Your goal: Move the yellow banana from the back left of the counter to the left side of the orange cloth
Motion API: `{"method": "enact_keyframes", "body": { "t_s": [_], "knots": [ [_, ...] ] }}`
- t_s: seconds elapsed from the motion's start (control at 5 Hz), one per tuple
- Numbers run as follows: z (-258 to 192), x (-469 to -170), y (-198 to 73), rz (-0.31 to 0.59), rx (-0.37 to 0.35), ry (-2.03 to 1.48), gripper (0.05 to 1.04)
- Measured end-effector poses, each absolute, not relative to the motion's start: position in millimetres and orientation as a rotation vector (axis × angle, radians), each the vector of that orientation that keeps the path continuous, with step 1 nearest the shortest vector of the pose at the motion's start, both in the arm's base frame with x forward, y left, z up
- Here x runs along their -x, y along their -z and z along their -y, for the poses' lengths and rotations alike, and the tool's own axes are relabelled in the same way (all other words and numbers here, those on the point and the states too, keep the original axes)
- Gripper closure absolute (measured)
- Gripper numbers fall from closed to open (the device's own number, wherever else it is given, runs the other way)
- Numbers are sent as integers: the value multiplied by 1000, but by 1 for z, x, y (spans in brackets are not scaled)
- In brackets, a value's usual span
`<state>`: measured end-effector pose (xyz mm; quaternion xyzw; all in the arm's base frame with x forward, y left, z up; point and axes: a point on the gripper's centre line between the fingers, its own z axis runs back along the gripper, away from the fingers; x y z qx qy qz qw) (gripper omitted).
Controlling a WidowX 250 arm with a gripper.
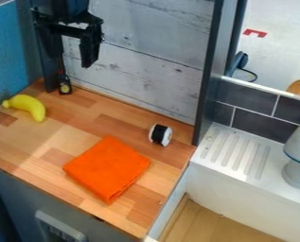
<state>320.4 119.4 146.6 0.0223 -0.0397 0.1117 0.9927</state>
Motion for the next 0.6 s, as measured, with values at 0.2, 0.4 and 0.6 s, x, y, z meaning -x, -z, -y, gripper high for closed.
{"method": "enact_keyframes", "body": {
  "t_s": [0.2,0.4,0.6],
  "knots": [
    [-119,-320,-136,47,-37,-227,83],
    [-125,-319,-120,-16,-57,-239,83],
    [-125,-318,-121,-19,-57,-240,83]
  ]
}}
